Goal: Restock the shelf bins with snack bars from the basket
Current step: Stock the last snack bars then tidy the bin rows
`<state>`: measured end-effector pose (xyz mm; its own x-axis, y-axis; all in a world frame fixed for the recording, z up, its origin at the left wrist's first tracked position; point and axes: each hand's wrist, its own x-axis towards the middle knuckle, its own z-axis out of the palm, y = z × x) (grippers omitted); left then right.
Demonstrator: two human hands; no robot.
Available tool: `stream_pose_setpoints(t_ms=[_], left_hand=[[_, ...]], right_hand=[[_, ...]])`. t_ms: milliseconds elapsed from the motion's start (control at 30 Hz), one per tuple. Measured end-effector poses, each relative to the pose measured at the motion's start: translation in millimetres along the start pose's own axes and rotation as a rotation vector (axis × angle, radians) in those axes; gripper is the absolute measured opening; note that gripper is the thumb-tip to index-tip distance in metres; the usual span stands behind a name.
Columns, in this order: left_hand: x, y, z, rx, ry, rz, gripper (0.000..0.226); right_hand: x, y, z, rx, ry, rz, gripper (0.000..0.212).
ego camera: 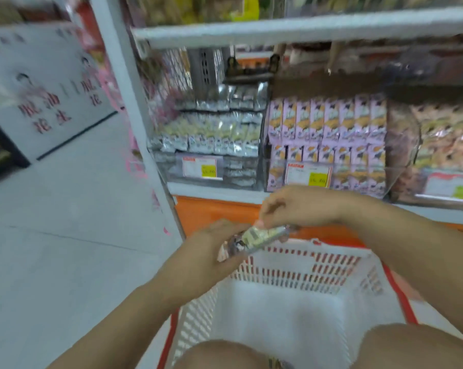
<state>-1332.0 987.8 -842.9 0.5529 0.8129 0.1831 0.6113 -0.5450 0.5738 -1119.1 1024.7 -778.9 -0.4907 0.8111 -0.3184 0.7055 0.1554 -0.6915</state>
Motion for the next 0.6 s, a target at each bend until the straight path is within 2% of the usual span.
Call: stream_pose_setpoints(t_ms=[67, 133, 233, 300, 367, 433, 500, 600], left_hand=[[1, 9, -22, -0.018, 0.212, -0.009, 0.041], [5, 17, -39, -0.031, 0.376, -0.091, 0.042], [19, 24, -58, -0.035, 0.502, -0.24, 0.039], [35, 27, -67, -0.085, 0.551, -0.315, 0.036], [53, 29, -74, -0.131, 0.572, -0.353, 0.034], [75, 30, -77, -0.14, 0.573, -0.359, 0.035], [99, 31, -77, -0.098, 0.545, -0.353, 0.037], [137, 29, -73, 0.033, 0.479, -0.347, 0.039]], right_hand=[[3, -26, -14, 0.058, 0.143, -0.051, 0.027], [11, -46, -24, 0.178, 0.342, -0.094, 0.03], [28, -54, -32, 0.292, 0.75, -0.079, 0.034], [35, -46, -28, 0.177, 0.904, -0.041, 0.032], [40, -29, -19, -0.078, 0.881, 0.047, 0.038], [43, -7, -15, -0.267, 0.767, 0.172, 0.046], [42, 6, -16, -0.287, 0.683, 0.236, 0.052], [45, 12, -17, -0.392, 0.662, 0.23, 0.048]])
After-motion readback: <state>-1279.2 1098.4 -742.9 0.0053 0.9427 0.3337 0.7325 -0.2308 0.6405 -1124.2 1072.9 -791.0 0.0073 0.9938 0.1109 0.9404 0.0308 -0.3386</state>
